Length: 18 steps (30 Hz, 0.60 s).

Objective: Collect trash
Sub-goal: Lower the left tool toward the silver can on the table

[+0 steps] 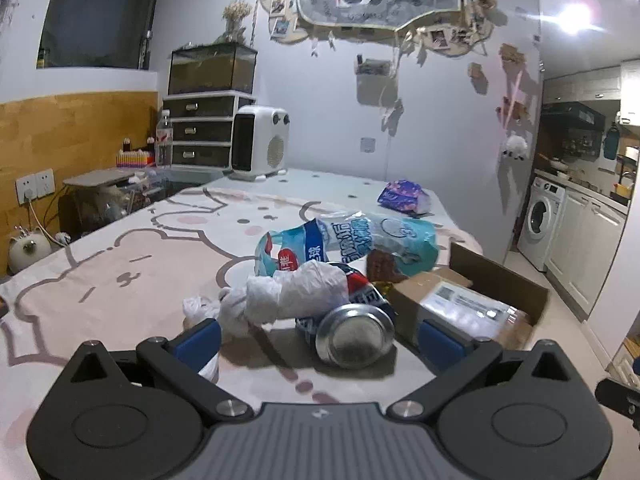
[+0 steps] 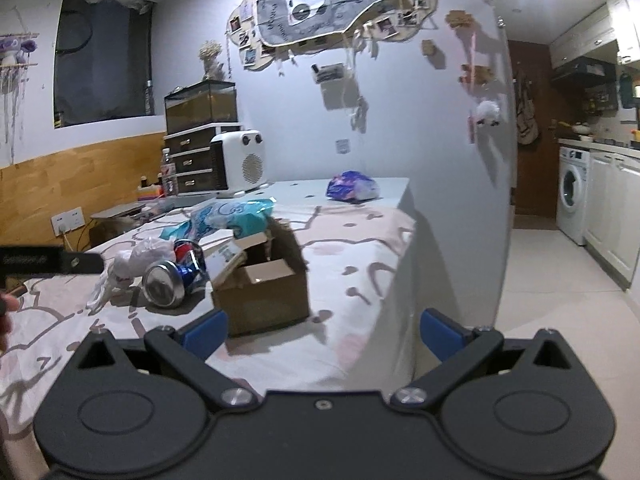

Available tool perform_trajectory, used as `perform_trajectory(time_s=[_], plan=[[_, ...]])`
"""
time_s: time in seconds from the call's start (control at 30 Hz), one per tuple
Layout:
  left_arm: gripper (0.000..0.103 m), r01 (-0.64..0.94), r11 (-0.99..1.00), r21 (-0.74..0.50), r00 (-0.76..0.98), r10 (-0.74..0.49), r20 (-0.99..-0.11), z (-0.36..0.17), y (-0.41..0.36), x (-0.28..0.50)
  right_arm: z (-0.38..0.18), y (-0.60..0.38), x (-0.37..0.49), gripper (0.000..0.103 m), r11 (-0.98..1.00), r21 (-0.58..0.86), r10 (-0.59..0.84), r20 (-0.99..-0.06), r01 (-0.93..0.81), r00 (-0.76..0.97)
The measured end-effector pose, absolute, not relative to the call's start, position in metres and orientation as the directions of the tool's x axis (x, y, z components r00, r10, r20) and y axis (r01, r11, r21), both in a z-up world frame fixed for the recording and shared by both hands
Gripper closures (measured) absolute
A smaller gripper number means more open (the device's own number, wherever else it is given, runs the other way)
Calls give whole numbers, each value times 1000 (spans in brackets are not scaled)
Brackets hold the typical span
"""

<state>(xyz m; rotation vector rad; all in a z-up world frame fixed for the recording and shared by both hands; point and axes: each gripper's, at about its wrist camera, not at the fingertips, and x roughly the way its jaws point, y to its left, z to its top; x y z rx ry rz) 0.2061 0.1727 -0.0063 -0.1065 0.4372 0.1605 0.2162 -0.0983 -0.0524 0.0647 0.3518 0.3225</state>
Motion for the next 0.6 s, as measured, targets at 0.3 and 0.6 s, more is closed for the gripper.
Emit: perform_trajectory(time_s=[0.3,0.6], plan=[[6,-134,991,-3,866,116,-487,-37,161,270,-46,-90,278,1,943,169,327,-330,-286,885],[18,-82,995,-50,852,44,-521,-55,165,285,-51,-80,340,39,903,218,428,-370,-370,825]])
